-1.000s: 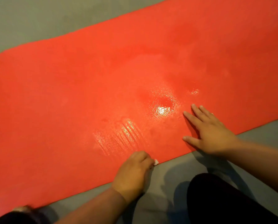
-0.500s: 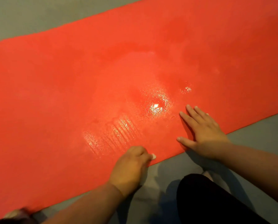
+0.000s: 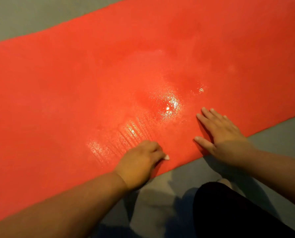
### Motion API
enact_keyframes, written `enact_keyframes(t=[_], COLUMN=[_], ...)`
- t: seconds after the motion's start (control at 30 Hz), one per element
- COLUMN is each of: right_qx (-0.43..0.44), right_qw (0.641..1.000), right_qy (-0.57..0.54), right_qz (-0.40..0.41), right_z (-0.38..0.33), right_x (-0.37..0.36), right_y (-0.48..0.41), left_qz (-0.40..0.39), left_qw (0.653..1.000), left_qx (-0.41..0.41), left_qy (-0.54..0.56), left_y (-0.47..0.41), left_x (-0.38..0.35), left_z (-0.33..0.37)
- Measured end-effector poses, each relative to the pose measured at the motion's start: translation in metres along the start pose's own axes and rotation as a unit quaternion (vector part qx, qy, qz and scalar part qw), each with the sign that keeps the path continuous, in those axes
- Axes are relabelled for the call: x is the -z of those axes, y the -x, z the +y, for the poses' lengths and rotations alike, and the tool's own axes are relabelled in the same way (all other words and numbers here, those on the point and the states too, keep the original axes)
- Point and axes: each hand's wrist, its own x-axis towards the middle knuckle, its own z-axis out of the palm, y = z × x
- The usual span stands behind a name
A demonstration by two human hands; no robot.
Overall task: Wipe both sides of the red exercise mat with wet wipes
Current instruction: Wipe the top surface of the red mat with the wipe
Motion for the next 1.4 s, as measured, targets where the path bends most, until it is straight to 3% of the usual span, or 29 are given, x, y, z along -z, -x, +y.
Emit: enact_keyframes(t=[0.13,0.23,0.3,0.4,0.47,0.53,0.6,0.7,0.77,0.83,0.93,1.0,1.07,1.13,1.2,1.23,1.27,1.33,1.4], right_qx=[0.014,0.015,0.024,0.026,0.023,0.017,0.018,0.022,0.022,0.019,0.01,0.007,0.007,0.018,0.018,0.017,0.016,0.015,0.014], right_qw=[0.998,0.999,0.999,0.999,0.999,1.0,1.0,1.0,1.0,1.0,1.0,1.0,1.0,1.0,1.0,1.0,1.0,1.0,1.0], right_qy=[0.019,0.024,0.022,0.026,0.026,0.021,0.017,0.018,0.021,0.019,0.019,0.016,0.011,0.01,0.008,0.007,0.006,0.006,0.005], right_qz=[-0.051,-0.034,-0.004,-0.003,0.002,0.005,-0.003,-0.005,-0.005,0.004,0.022,0.025,0.021,0.014,0.014,0.018,0.02,0.021,0.021], right_z=[0.009,0.011,0.011,0.013,0.012,0.012,0.011,0.014,0.015,0.012,0.007,0.006,0.008,0.01,0.01,0.01,0.009,0.008,0.009], right_x=[0.009,0.007,0.0,-0.005,-0.005,-0.006,-0.006,-0.004,-0.004,-0.004,-0.005,-0.005,-0.004,-0.003,-0.003,-0.003,-0.004,-0.004,-0.004], right_y=[0.0,0.0,0.002,0.004,0.004,0.002,0.002,0.0,-0.001,-0.001,-0.001,0.0,-0.001,-0.001,-0.001,-0.002,-0.002,-0.001,-0.001], left_qz=[0.167,0.141,0.117,-0.017,-0.031,0.078,0.185,0.181,0.161,0.124,-0.037,-0.077,0.011,0.131,0.164,0.157,0.133,0.066,-0.008], left_qw=[0.961,0.95,0.97,0.999,0.998,0.993,0.96,0.945,0.959,0.983,0.997,0.99,0.996,0.984,0.956,0.956,0.967,0.992,0.997], left_qx=[0.216,0.271,0.2,-0.009,-0.033,0.086,0.206,0.266,0.22,0.109,-0.058,-0.113,-0.065,0.097,0.238,0.245,0.209,0.058,-0.054], left_qy=[-0.034,-0.063,-0.069,-0.035,-0.042,-0.033,-0.034,-0.049,-0.076,-0.074,-0.04,-0.046,-0.062,-0.071,-0.043,-0.041,-0.061,-0.093,-0.061], left_y=[-0.08,-0.086,-0.057,-0.017,-0.026,-0.062,-0.102,-0.126,-0.109,-0.072,-0.021,-0.021,-0.051,-0.094,-0.12,-0.123,-0.119,-0.09,-0.058], left_x=[0.047,0.036,0.014,0.004,0.021,0.041,0.06,0.055,0.034,0.017,0.006,0.01,0.021,0.038,0.042,0.038,0.028,0.008,0.002], left_z=[-0.057,-0.057,-0.027,0.002,-0.014,-0.045,-0.078,-0.092,-0.073,-0.041,-0.009,-0.016,-0.035,-0.063,-0.077,-0.071,-0.061,-0.026,-0.005])
